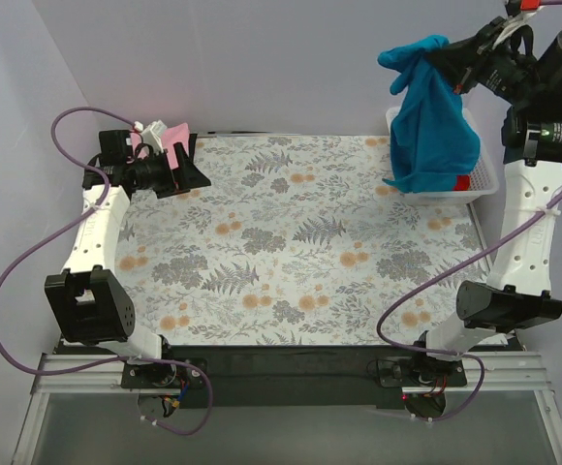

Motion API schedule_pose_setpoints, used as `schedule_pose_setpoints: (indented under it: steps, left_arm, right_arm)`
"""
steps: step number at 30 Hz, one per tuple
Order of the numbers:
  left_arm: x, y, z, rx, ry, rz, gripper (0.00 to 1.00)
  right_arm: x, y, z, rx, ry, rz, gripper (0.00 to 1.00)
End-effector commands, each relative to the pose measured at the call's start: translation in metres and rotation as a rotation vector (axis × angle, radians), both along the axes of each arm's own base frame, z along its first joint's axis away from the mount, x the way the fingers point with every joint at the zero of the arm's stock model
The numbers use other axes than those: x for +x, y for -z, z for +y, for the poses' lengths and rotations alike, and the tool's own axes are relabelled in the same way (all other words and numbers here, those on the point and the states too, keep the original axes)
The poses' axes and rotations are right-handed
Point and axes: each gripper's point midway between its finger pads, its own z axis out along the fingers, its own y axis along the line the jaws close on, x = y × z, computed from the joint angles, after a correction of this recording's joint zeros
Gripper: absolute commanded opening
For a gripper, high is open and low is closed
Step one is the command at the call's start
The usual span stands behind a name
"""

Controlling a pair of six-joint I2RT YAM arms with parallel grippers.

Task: Fold and stack the t-shirts
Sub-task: Move the tshirt to the center of the board

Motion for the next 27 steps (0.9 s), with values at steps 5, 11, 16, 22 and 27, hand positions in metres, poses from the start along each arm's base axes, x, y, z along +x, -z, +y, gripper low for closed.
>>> schedule_pose_setpoints:
  steps: [5,11,16,22,27]
  left_arm:
    - [0.003,-0.044,0.008,-0.065,-0.005,-0.098,0.87]
    - [0.001,-0.053,0.009,-0.057,0.000,-0.132,0.87]
    - [-0.007,-0.047,0.011,0.018,0.060,-0.194,0.87]
    - [-0.035,-0.008,0.016,0.219,0.196,-0.278,0.87]
    - [-0.075,0.073,0.010,0.471,0.427,-0.223,0.85]
  right_arm:
    - [-0.078,-0.125,0.062,0.157,-0.210,-0.362,0.01]
    - [-0.077,-0.098,0.086,0.209,-0.267,-0.274,0.01]
    - [-0.028,0.051,0.065,0.129,-0.050,0.045,0.69]
    - [-0.025,0.239,0.012,-0.170,0.169,0.342,0.98]
    - [-0.057,0.323,0.014,-0.376,0.021,0.527,0.98]
